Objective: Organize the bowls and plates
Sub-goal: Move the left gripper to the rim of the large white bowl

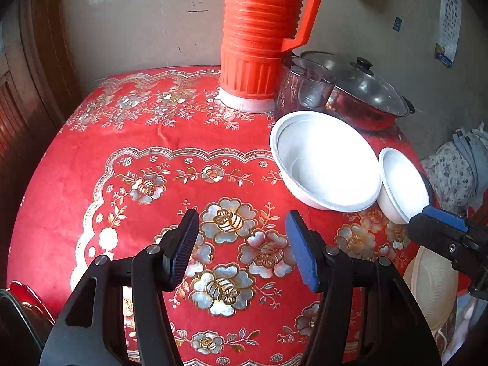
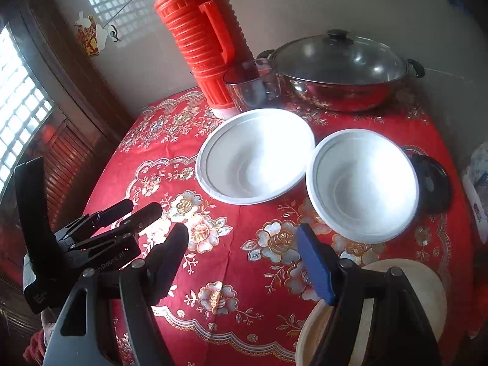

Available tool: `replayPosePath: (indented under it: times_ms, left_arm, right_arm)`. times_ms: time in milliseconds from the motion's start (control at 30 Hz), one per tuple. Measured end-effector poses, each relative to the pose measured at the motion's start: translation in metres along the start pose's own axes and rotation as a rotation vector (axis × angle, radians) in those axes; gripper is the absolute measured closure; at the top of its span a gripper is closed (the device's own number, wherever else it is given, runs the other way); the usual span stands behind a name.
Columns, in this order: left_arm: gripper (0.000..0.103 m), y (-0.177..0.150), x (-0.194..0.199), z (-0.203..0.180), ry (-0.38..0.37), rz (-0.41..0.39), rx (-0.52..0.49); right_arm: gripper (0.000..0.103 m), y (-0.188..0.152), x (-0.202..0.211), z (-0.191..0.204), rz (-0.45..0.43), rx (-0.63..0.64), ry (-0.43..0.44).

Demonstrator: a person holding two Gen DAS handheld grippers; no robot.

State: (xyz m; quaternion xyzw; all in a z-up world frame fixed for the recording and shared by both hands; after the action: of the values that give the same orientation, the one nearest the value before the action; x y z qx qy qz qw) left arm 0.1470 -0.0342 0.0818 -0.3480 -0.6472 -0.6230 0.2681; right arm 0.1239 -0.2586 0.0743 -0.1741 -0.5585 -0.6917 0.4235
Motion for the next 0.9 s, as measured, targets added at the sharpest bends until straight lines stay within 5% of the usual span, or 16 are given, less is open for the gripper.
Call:
replayPosePath:
  times_ms: [400, 900]
  left_arm:
    - [0.043, 0.032, -0.044, -0.018, -0.017, 0.053, 0.052]
    - [0.043, 0.044, -0.076, -0.032, 0.004, 0.096, 0.046]
  right_arm:
    - [0.03, 0.066, -0.031, -0.028, 0.017, -0.009, -0.006]
    - [0.03, 0.098, -0.075, -0.041, 0.067, 0.032, -0.013]
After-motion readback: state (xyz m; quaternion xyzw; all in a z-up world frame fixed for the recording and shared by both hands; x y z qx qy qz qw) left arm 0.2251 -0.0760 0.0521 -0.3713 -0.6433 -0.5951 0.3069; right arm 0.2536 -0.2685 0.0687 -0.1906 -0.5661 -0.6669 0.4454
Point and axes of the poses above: each gripper's, at about its wrist camera, not at the fingertips, and x roughly against the way its jaws point, z to its left, y to its top, the point moved 1 cm from there along -x, roughly the way its jaws point
